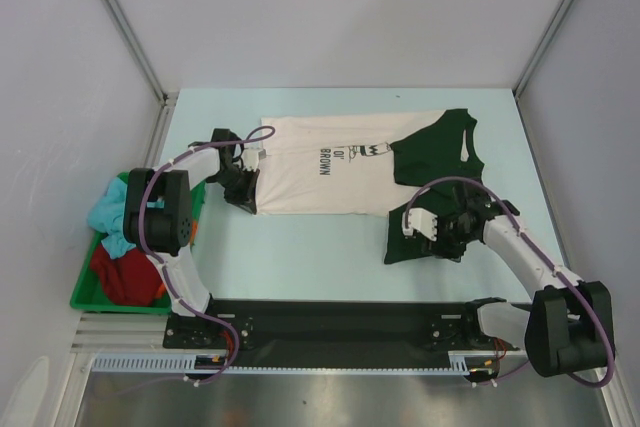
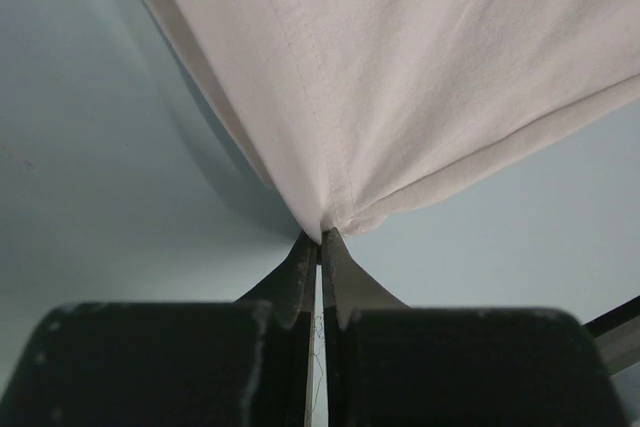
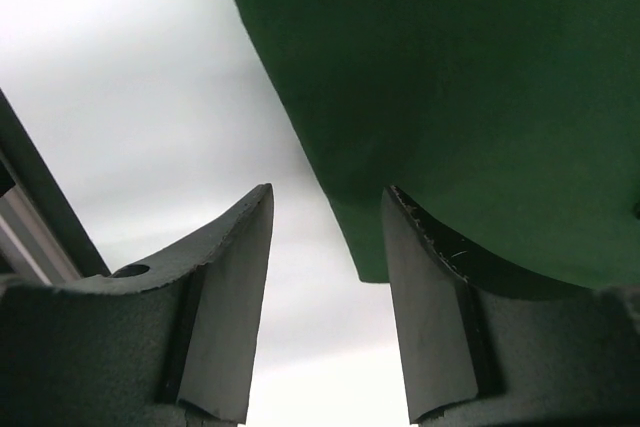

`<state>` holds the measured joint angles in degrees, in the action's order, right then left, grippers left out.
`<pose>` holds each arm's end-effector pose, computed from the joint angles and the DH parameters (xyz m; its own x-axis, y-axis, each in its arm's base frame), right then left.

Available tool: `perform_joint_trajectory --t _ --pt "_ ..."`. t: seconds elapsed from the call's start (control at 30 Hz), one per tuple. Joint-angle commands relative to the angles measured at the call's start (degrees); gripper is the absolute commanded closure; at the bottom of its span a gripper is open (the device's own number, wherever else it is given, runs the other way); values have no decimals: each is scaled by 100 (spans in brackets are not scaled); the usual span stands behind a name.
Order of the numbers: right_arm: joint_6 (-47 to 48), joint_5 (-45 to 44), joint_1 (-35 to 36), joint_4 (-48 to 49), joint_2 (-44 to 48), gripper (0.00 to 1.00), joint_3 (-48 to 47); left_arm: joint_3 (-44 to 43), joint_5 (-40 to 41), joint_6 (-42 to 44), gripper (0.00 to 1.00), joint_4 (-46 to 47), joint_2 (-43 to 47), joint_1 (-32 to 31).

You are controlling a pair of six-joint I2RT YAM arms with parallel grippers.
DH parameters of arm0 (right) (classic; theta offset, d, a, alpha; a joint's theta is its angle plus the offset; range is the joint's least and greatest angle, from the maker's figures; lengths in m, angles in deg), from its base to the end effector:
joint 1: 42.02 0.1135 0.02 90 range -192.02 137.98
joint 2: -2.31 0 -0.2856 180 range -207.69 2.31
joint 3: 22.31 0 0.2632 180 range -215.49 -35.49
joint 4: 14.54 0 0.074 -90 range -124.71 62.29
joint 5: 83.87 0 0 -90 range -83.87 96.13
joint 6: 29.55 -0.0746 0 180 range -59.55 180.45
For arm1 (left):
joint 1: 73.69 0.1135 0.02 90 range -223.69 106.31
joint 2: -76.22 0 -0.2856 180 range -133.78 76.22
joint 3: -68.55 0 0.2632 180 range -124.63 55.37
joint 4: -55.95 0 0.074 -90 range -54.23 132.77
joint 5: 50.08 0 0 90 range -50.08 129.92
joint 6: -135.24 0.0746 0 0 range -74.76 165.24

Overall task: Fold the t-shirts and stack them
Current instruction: Fold the tshirt

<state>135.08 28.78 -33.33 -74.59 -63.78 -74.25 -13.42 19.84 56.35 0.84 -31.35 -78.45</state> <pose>0.1917 0.0584 0.1728 -0.0177 -0.9029 -0.4295 -0.9816 0.0974 -0.1643 0.3634 -0.0560 0.1299 -0.9394 0.2598 -0.2237 0.3202 0.8981 -0.3014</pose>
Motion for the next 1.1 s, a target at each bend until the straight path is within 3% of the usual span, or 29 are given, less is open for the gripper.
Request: perform_joint_trajectory --t 0.0,0.4,0.57,0.93,1.07 --pt "-27 116 115 29 -1 48 53 191 294 225 98 106 -62 -70" --pt "-265 -384 528 1109 -89 47 571 226 294 216 98 106 -62 -61" --pt "-449 -639 564 1399 -1 68 659 244 302 225 98 141 -89 -61" --pt "-678 -807 555 1603 350 99 572 33 224 207 98 80 -352 -78" --pt "-748 -789 555 1584 465 100 265 -11 197 207 98 80 -405 -96"
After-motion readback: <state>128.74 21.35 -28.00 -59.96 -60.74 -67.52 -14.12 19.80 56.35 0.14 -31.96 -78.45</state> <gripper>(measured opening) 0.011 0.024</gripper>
